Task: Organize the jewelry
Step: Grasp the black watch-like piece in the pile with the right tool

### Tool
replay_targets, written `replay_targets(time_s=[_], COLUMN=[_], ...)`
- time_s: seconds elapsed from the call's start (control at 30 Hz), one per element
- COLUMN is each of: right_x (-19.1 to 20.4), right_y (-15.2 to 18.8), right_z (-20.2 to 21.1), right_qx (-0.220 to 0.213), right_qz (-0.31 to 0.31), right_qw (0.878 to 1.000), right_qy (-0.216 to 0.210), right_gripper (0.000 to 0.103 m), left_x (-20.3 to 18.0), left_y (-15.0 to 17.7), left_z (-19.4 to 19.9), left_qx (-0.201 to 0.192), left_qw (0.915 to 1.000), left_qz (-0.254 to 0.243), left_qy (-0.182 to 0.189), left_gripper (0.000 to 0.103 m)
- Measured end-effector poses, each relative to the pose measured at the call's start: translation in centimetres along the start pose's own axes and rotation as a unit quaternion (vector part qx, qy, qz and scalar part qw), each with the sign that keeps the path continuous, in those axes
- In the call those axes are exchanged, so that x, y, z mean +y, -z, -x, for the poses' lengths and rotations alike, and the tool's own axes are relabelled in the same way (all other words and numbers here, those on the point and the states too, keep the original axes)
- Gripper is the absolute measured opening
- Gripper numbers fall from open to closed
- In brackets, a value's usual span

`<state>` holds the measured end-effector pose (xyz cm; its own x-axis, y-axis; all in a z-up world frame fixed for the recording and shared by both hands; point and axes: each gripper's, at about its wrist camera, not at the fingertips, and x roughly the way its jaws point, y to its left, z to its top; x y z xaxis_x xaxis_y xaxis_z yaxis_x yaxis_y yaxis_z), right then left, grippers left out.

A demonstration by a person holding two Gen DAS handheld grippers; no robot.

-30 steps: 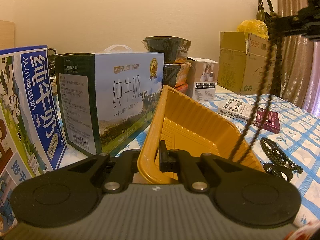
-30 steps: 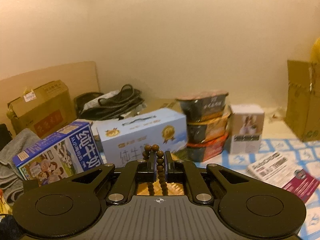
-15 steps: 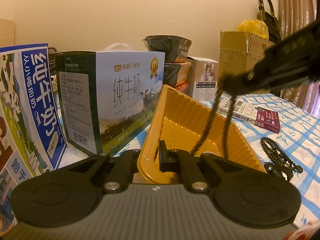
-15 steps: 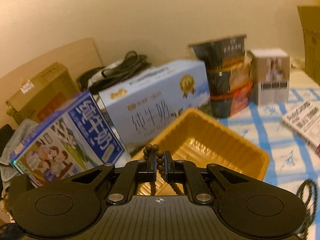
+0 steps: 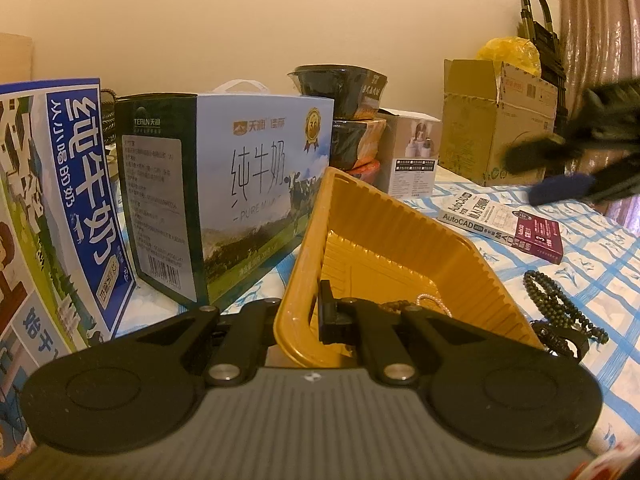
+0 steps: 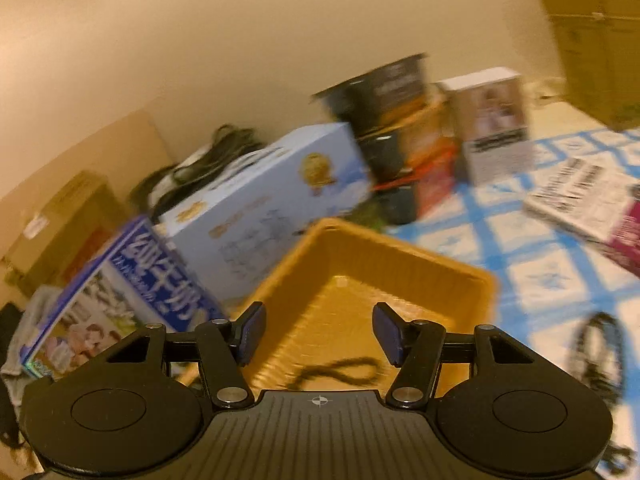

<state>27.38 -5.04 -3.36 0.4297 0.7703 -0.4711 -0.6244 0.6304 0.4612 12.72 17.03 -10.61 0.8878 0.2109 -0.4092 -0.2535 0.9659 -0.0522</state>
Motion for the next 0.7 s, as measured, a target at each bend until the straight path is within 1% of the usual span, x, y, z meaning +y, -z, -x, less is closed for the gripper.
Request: replay_targets(time_s=[0.03, 0.17, 0.27, 0.33, 0.4, 0.5, 0.6, 0.67, 0.7], right_x=[-0.7, -4.3, -6.6, -7.5, -7.8, -7.4, -6.6, -6.2, -6.0], right_y=[0.1, 1.7, 3.2, 4.3, 5.4, 7.0, 8.6, 9.9, 10.3], right_z=[0.6, 3.9, 6.1, 7.2, 7.4, 7.0, 5.8, 5.1, 4.7], right_qx=[0.001, -0.004, -0.003, 0.003, 0.017, 0.048, 0.064, 0.072, 0.078], right_qz=[-0.005, -0.027, -0.045, -0.046, -0.03, 0.019, 0.065, 0.097, 0.113], right_qw=[1.0, 0.996, 0.991, 0.989, 0.988, 0.984, 0.979, 0.976, 0.974], right_qy=[0.013, 0.086, 0.123, 0.141, 0.153, 0.171, 0.181, 0.179, 0.178], right_gripper=[0.059, 0.059, 0.059, 0.059, 0.059, 0.059, 0.058, 0.049, 0.047], left_x=[0.0, 0.0, 0.0, 0.0, 0.1, 0.0, 0.0, 0.0, 0.0], left_y=[0.0, -0.1, -0.1, -0.1, -0.2, -0.2, -0.2, -0.3, -0.3], left_z=[0.0, 0.0, -0.1, -0.1, -0.2, -0.2, -0.2, -0.2, -0.2], left_qx=[0.0, -0.001, -0.001, -0.001, 0.0, -0.001, -0.001, 0.0, -0.001], left_qw=[1.0, 1.0, 1.0, 1.0, 1.0, 1.0, 1.0, 1.0, 1.0], left_qz=[0.0, 0.0, -0.002, -0.003, -0.004, -0.006, -0.007, -0.007, -0.007], left_qy=[0.0, 0.0, 0.0, -0.001, -0.001, -0.002, -0.003, -0.002, -0.003], left_gripper=[0.006, 0.006, 0.006, 0.006, 0.006, 0.006, 0.006, 0.006, 0.006])
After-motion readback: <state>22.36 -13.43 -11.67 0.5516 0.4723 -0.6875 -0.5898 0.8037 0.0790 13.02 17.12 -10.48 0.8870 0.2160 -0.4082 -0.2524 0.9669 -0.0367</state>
